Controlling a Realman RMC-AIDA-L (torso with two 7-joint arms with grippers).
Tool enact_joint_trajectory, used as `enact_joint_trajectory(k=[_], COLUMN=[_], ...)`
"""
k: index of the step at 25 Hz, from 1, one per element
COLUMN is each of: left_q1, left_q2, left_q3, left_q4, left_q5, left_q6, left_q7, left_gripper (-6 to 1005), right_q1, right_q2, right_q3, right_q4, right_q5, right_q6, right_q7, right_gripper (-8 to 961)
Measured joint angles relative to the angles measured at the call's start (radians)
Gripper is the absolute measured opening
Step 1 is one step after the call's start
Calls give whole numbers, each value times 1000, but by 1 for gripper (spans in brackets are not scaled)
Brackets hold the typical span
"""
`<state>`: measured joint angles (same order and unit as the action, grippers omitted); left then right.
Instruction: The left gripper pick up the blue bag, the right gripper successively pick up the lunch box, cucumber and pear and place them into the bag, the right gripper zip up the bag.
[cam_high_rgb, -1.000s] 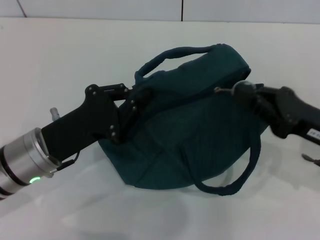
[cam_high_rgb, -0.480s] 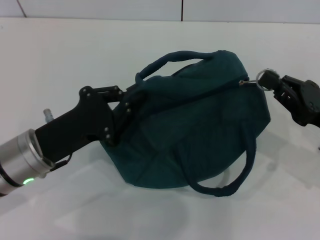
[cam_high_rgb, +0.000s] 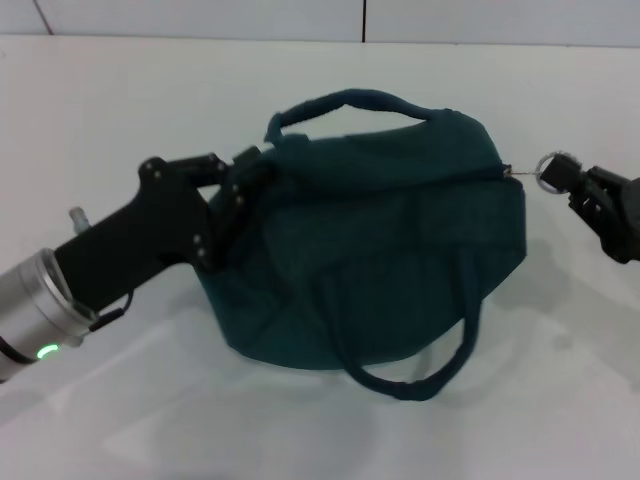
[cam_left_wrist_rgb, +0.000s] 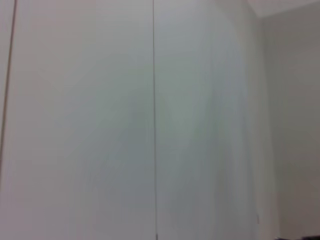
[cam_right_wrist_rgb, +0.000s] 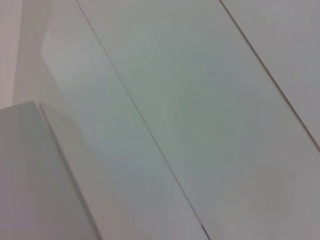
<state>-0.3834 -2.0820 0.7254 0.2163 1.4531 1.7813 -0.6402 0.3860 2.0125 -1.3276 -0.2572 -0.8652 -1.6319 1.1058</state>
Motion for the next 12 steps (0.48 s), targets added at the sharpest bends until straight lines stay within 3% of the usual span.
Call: enact_joint_trajectory(k=[8,12], left_q1=[-3,-9], left_q2=[-3,-3], left_q3=[-1,-1], left_q4=[-9,-4], left_q5=[-93,-93], left_q6=[-28,-58], left_q7=[-15,-30], left_gripper=[75,79], right_q1=[10,5], right_q2=[0,0], right_q3=[-33,-26], right_q4=[-3,0], right_q5=[-59,-55], right_q6=[-88,-29], right_q7=[0,-1], right_gripper=[10,10])
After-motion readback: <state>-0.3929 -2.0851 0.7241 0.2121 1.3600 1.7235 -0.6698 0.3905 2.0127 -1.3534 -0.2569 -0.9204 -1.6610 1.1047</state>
